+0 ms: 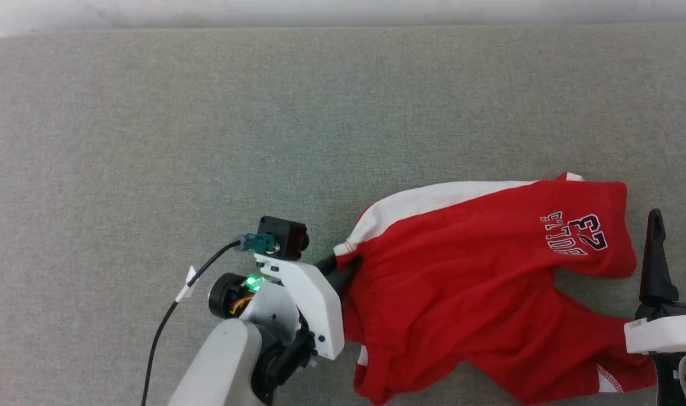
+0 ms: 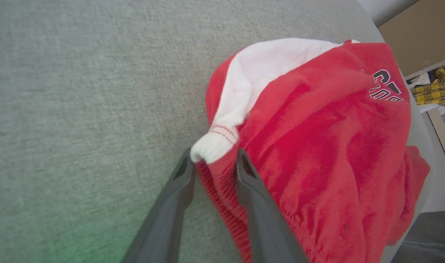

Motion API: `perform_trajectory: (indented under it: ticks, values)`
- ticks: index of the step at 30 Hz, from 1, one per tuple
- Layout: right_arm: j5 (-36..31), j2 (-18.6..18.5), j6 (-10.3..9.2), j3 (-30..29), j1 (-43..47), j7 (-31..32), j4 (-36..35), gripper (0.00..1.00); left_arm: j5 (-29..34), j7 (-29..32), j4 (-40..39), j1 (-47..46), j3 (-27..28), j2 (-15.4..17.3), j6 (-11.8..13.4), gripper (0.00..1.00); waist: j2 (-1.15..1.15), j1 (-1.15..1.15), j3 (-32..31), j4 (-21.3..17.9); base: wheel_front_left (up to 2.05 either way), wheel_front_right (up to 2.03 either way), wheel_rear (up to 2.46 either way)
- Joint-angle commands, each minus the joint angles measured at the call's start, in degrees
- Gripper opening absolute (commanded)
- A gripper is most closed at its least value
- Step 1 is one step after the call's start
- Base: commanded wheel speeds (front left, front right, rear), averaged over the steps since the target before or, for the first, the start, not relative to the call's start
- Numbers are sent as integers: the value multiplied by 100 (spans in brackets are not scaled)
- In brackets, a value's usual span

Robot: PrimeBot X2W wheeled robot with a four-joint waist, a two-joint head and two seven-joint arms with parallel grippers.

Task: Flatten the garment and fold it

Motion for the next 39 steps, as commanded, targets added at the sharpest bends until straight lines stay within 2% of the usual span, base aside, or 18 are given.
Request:
perform_trajectory:
  ticks: [1,12,20,25,31,39]
  values:
    - [32,8,-5,6,-86,-44,19,100,-55,30,111,-62,-82,-16,-25,0,0,0,25,-13,0,0,0]
    - [-42,8,-5,-19,-128,0,24,100,-323,-626,-151,78,239,-4,60,0,0,0,-65,49,0,0,0]
    - [-74,8,-5,-37,-87,141,-76,100,-592,-963,-991,925,983,380,360,0,0,0,-134,208,0,0,0]
    - [-91,8,-5,83,-120,324,-86,100,-736,-981,-1292,1289,1176,472,429,0,0,0,-147,349,0,0,0]
    - [20,8,-5,535,-563,1158,-14,100,-772,-1012,-1360,1285,1077,406,397,0,0,0,-109,420,0,0,0]
    - [-335,8,-5,999,-1512,3098,351,100,-707,-1010,-1279,989,818,339,282,0,0,0,79,514,0,0,0]
